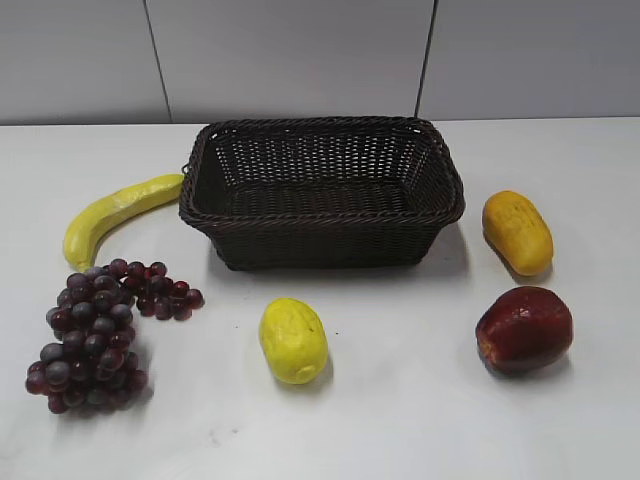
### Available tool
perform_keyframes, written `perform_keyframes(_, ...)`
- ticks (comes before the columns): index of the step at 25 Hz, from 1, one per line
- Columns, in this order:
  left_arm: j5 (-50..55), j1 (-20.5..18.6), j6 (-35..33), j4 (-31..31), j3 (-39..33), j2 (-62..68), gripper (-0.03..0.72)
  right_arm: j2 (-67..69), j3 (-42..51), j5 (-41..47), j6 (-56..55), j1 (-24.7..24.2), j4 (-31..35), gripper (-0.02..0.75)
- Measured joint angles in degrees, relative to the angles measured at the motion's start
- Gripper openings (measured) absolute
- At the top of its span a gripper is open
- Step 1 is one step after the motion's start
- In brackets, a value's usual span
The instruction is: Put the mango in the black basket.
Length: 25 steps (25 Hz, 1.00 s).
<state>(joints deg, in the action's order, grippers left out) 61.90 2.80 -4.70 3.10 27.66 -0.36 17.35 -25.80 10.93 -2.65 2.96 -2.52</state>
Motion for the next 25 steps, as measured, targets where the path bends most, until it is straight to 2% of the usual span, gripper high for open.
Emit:
perform_keyframes(3,0.00,0.00,0.00,0.02,0.00,0.00,0.201,10.84,-0.27,-7.59,0.00,0.00,-0.09,0.571)
perform_keyframes(6,0.00,0.00,0.00,-0.06,0.00,0.00,0.201,23.53,-3.32,-7.76,0.00,0.00,-0.09,0.575)
perform_keyframes(10,0.00,0.00,0.00,0.03,0.00,0.00,0.201,41.22,-14.36,4.56,0.00,0.00,0.91,0.654)
perform_keyframes(12,0.00,0.00,0.00,-0.04,0.00,0.00,0.201,49.20,-20.78,12.64,0.23,0.00,1.86,0.665)
perform_keyframes(15,0.00,0.00,0.00,-0.04,0.00,0.00,0.201,59.48,-29.64,20.30,2.65,0.00,4.38,0.666)
perform_keyframes(20,0.00,0.00,0.00,-0.04,0.00,0.00,0.201,72.76,-39.97,26.01,9.05,0.00,11.62,0.664)
perform_keyframes(25,0.00,0.00,0.00,0.00,0.00,0.00,0.201,82.09,-44.05,27.61,12.86,0.59,13.63,0.663)
